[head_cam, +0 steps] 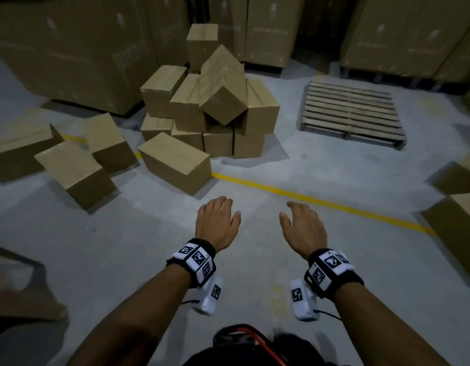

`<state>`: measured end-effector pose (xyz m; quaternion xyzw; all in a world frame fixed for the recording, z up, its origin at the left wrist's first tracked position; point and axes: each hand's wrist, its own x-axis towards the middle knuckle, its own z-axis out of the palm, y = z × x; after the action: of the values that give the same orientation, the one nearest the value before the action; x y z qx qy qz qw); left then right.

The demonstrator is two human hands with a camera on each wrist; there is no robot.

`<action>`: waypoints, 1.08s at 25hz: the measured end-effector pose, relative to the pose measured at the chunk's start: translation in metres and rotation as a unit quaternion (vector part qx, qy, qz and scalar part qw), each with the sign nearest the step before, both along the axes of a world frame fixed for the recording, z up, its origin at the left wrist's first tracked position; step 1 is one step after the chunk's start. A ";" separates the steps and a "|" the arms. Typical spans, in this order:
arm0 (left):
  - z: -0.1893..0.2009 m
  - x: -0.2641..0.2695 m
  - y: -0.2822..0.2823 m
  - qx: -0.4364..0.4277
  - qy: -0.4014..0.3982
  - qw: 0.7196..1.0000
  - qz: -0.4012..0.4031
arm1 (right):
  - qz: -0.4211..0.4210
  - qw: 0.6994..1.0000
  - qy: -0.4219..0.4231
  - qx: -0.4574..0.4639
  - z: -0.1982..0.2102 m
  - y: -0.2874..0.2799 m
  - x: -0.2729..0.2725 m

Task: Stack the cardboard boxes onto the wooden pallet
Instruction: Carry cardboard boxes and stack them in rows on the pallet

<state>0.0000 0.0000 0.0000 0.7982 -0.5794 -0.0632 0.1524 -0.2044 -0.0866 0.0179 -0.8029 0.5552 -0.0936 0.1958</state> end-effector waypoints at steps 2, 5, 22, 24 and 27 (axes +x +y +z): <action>-0.007 0.011 -0.007 0.024 0.011 1.000 0.017 | 0.010 1.000 0.003 0.016 -0.009 -0.013 0.014; -0.023 0.031 -0.027 0.043 -0.002 0.998 0.041 | 0.037 0.998 0.012 0.052 -0.030 -0.042 0.041; -0.004 0.197 -0.358 0.090 -0.007 0.985 0.145 | 0.121 0.988 0.024 0.091 -0.026 -0.402 0.230; -0.009 0.222 -0.394 0.079 0.000 0.987 0.142 | 0.119 0.988 0.025 0.092 -0.027 -0.438 0.255; -0.023 0.276 -0.459 0.067 0.025 0.986 0.152 | 0.122 0.989 0.037 0.079 -0.034 -0.504 0.303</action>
<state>0.2762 -0.4589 -0.0225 0.8833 -0.4422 -0.0978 0.1210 0.0990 -0.5905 -0.0166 -0.8496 0.4655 0.0049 0.2478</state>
